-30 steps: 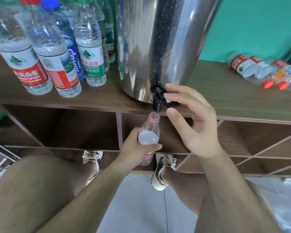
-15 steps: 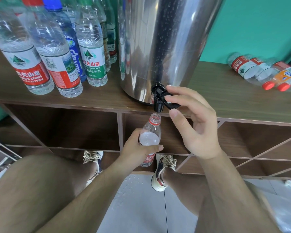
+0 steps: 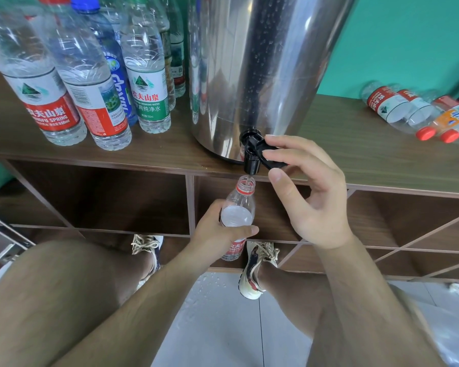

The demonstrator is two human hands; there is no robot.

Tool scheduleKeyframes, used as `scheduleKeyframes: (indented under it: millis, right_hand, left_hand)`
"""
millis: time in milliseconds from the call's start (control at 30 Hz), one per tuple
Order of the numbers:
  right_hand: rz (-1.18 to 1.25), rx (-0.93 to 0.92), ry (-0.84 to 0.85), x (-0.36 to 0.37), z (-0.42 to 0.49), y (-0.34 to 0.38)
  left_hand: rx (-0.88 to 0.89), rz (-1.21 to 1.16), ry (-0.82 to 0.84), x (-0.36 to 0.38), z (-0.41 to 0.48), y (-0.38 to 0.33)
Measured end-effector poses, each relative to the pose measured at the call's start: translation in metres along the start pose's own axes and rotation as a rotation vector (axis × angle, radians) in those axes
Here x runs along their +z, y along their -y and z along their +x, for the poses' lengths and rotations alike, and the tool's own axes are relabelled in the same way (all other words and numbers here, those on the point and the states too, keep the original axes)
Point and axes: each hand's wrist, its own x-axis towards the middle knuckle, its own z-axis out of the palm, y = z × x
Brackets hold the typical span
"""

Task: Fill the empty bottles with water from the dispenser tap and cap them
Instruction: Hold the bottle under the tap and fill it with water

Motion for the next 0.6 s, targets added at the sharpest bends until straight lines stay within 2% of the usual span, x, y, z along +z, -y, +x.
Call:
scheduleKeyframes:
  millis: [600]
  right_hand:
    - [-0.010, 0.011, -0.007, -0.0017, 0.0002, -0.0011]
  left_hand:
    - [-0.002, 0.039, -0.003, 0.0015, 0.0006, 0.0002]
